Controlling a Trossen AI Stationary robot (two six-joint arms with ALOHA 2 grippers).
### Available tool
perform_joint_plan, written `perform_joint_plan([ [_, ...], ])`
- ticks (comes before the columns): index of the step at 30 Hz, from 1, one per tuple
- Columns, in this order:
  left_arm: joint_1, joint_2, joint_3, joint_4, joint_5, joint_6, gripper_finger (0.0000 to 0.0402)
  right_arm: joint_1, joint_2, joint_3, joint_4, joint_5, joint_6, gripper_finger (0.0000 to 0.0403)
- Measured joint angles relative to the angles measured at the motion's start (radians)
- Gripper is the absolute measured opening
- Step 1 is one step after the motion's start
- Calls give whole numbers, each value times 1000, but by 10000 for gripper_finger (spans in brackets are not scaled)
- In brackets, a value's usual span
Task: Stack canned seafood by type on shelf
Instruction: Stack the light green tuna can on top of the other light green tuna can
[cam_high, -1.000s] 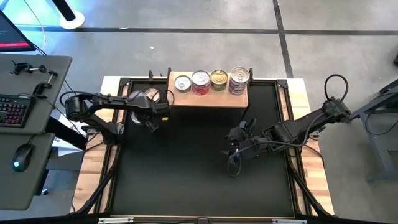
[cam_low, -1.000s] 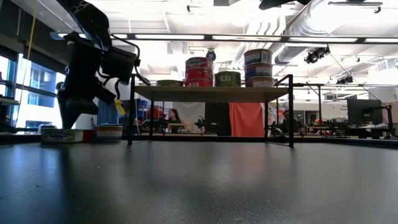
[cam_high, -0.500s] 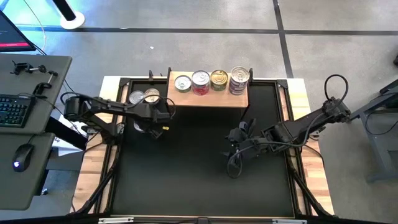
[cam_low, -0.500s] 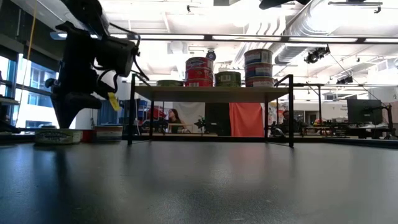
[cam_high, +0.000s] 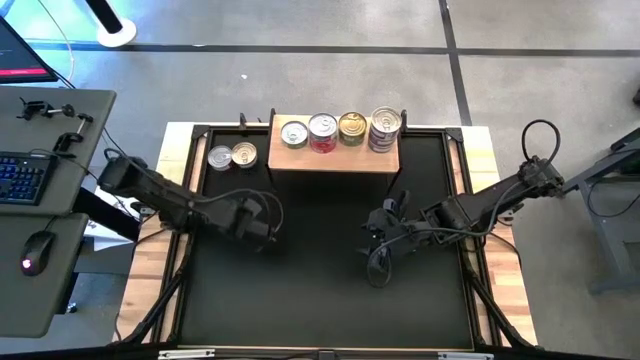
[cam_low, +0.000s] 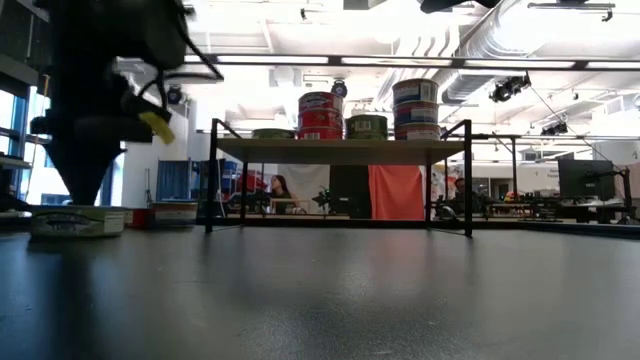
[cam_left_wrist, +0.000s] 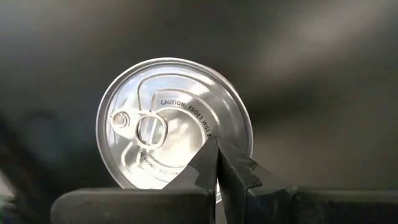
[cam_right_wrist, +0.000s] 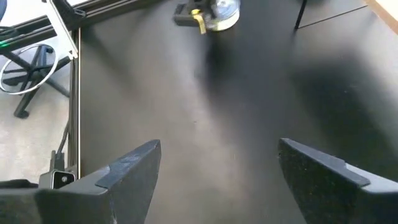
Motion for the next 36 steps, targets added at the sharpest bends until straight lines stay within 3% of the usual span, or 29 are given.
perform_joint_plan([
  [8, -190, 5, 38, 105, -30, -154, 0, 0, 0, 0, -4, -2, 0, 314],
  [15, -231, 73, 37, 597, -51, -77, 0, 0, 0, 0, -33, -71, 8, 314],
  [20, -192, 235, 45, 1018, -35, 61, 0, 11, 0, 0, -65, -171, 84, 314],
  [23, -156, 344, 92, 1168, 26, 152, 0, 44, 2, -2, -108, -207, 200, 314],
  [30, -90, 512, 308, 1166, 156, 417, 0, 175, 6, -189, -33, -271, 576, 314],
  [33, -66, 513, 365, 1107, 212, 539, 0, 233, 6, -303, 83, -278, 813, 314],
  [36, -47, 458, 381, 991, 271, 685, 0, 267, 7, -393, 247, -259, 926, 314],
])
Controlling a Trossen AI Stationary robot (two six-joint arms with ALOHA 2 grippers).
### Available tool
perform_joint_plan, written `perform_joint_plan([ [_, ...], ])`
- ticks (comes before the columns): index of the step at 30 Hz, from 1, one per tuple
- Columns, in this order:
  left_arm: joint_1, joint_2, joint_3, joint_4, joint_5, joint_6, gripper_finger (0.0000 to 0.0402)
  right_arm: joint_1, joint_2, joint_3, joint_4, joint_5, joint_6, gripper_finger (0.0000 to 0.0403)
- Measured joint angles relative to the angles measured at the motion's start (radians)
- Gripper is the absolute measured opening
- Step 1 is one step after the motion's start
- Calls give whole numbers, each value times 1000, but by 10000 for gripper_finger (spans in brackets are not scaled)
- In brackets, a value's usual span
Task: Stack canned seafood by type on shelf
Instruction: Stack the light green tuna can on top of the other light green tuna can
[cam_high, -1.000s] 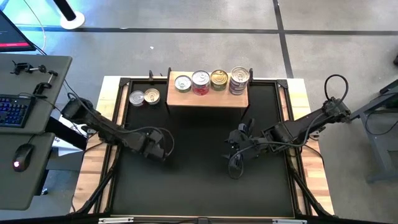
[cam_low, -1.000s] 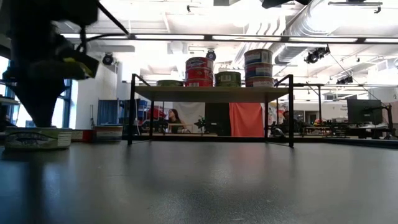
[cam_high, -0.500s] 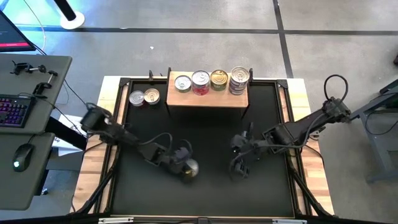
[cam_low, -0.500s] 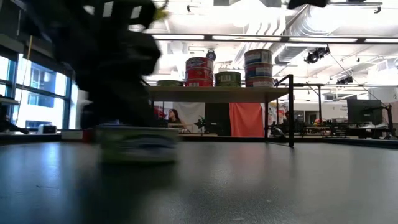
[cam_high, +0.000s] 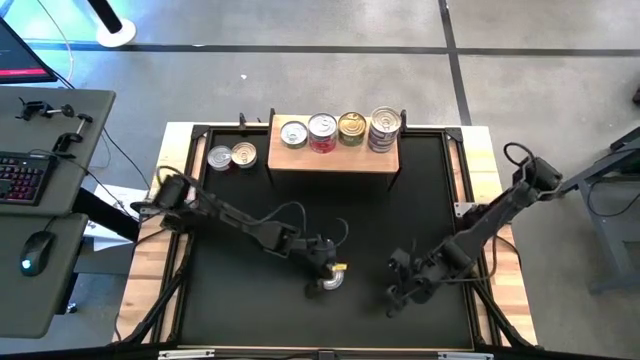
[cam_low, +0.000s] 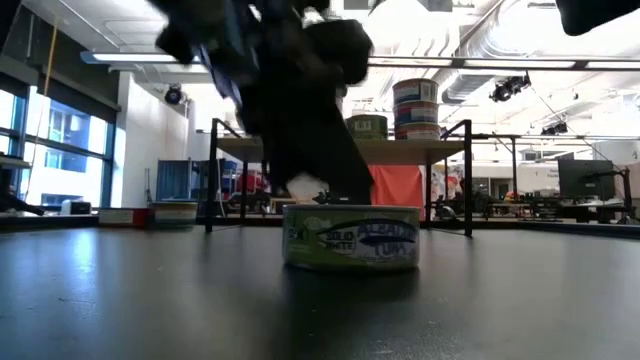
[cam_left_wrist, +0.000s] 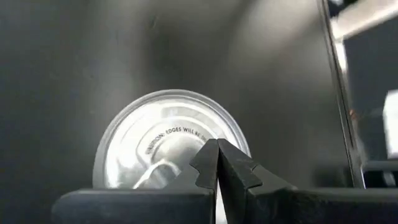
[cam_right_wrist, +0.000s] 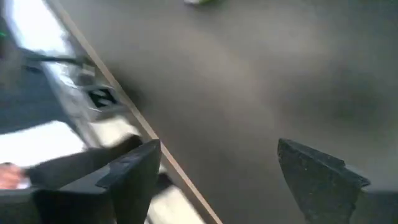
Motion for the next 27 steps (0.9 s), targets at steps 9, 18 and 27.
perform_joint_plan([
  [9, -60, -264, -155, -88, -175, 135, 0, 2, -1, -85, 430, 370, -154, 314],
  [18, -135, -284, -372, 367, -331, 22, 0, -148, 43, -85, 312, 190, -346, 244],
  [27, -163, -203, -365, 349, -322, 193, 0, -234, 276, -58, 378, 22, -401, 17],
])
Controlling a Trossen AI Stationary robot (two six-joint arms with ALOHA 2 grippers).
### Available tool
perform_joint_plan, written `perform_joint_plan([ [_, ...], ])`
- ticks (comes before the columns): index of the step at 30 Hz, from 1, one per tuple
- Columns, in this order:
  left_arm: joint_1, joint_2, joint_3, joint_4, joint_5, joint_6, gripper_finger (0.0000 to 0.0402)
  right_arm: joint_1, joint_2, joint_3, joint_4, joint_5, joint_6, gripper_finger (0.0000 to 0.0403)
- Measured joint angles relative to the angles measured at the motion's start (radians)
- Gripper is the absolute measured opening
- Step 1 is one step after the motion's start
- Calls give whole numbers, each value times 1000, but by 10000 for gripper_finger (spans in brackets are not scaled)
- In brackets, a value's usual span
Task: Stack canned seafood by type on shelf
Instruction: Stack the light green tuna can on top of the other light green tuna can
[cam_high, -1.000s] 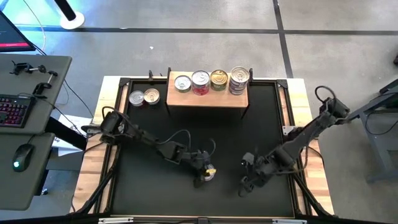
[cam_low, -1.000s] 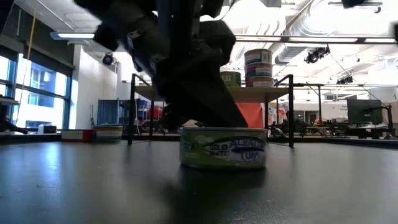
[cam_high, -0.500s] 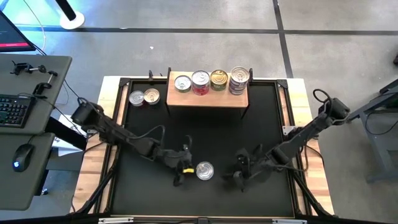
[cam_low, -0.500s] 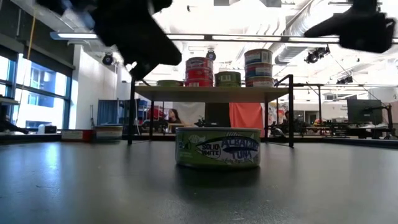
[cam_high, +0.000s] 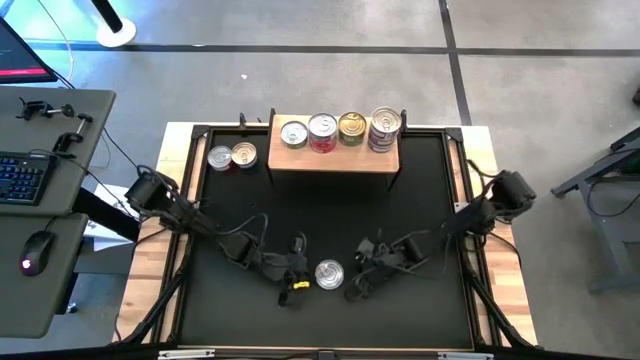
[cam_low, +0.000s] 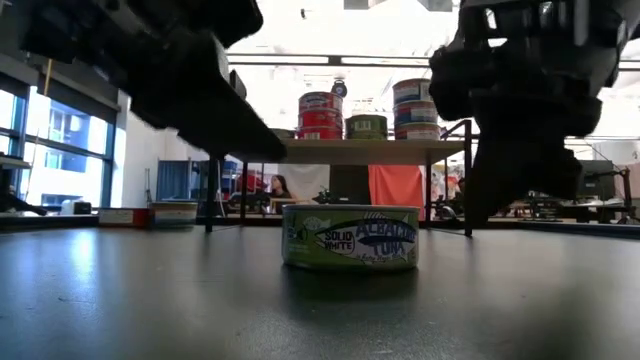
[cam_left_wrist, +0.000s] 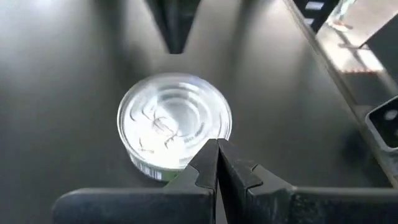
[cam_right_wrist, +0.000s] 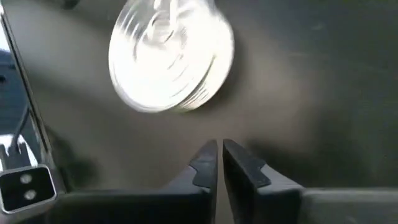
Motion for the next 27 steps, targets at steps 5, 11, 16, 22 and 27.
perform_joint_plan([
  [5, 1, 31, 2, 34, -37, 8, 0, 8, 86, 75, 10, -1, -26, 5],
  [11, 11, 56, 1, 30, -46, 37, 0, 5, 180, 159, 4, 7, -40, 1],
  [16, 17, 79, 1, 23, -46, 45, 0, 5, 222, 200, -11, 13, -38, 0],
  [22, 16, 117, 5, 54, -46, 45, 0, 6, 221, 214, -23, 26, -36, 0],
  [27, 16, 123, 5, 49, -41, 34, 0, 6, 219, 220, -33, 28, -21, 0],
])
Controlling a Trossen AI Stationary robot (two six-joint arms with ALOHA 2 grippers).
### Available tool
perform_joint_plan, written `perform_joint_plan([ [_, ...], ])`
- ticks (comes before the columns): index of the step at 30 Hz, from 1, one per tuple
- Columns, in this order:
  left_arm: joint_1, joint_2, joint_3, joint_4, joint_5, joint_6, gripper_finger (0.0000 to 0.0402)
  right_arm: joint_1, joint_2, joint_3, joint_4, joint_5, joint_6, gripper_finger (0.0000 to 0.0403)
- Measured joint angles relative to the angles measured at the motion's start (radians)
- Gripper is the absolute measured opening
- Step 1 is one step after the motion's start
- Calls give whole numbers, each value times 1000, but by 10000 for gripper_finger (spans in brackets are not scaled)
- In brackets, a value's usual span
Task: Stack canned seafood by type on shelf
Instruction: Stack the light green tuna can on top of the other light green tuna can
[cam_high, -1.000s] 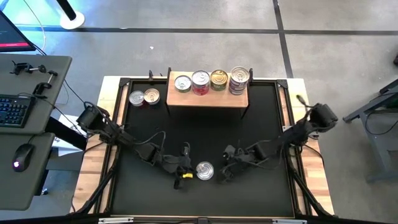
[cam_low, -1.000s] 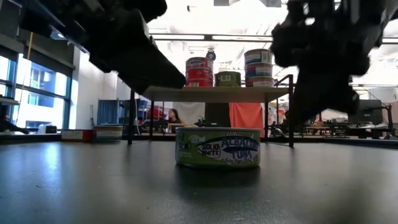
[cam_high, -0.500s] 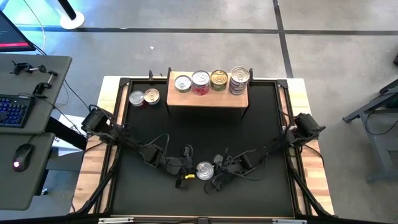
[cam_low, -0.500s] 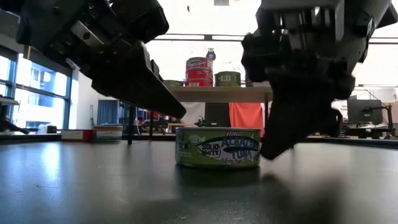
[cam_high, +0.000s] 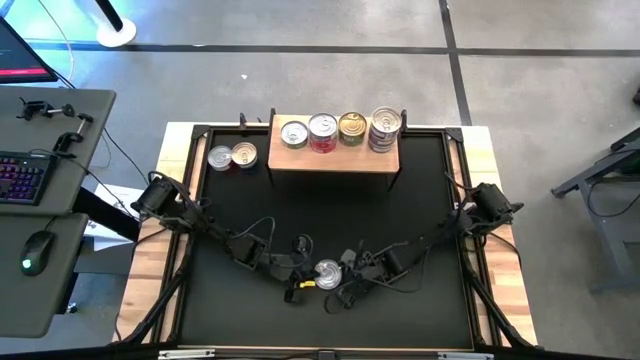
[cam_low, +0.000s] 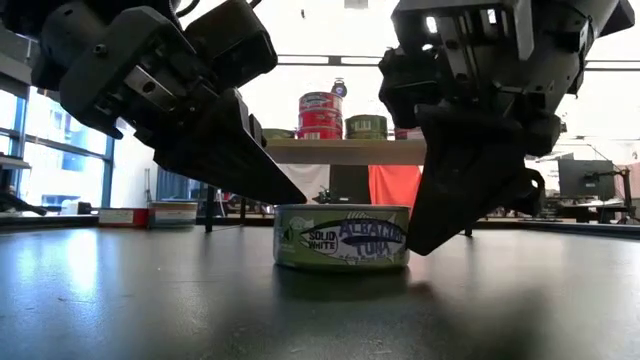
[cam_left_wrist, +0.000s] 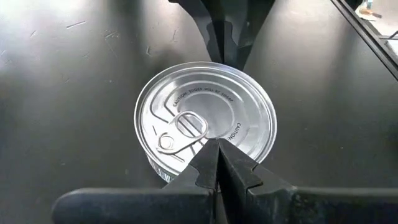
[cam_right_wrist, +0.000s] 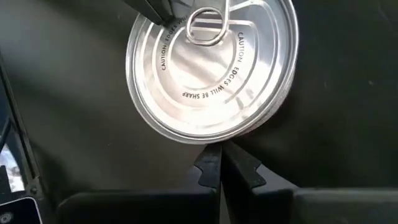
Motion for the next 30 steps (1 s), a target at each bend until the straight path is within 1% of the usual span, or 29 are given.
perform_joint_plan([
  [4, -2, 0, -2, -14, 5, 0, 0, 2, 0, 69, -41, -1, -76, 0],
  [8, -10, 0, -3, -24, -2, -5, 0, 0, -2, 181, -133, 23, -164, 0],
  [10, -17, 6, -2, -40, 20, -7, 0, -6, -5, 234, -171, 67, -210, 0],
  [12, -29, 11, -5, -69, 21, -5, 0, -14, -4, 268, -211, 103, -256, 0],
  [13, -31, 5, -5, -65, 42, -8, 0, -15, -2, 282, -212, 118, -274, 0],
  [16, -46, 9, -5, -86, 37, -15, 0, -22, -3, 325, -215, 109, -309, 0],
  [19, -57, -2, -4, -115, 44, -72, 0, -36, -2, 363, -262, 100, -357, 0],
  [22, -77, -36, -4, -194, 43, -121, 0, -50, -1, 435, -319, 115, -411, 0],
  [25, -114, -103, -7, -330, 42, -167, 0, -63, -3, 507, -376, 129, -496, 0],
  [28, -171, -198, -36, -414, -21, -228, 0, -101, -3, 544, -388, 123, -559, 2],
  [30, -217, -264, -69, -435, -73, -296, 0, -130, -3, 556, -388, 95, -598, 11],
])
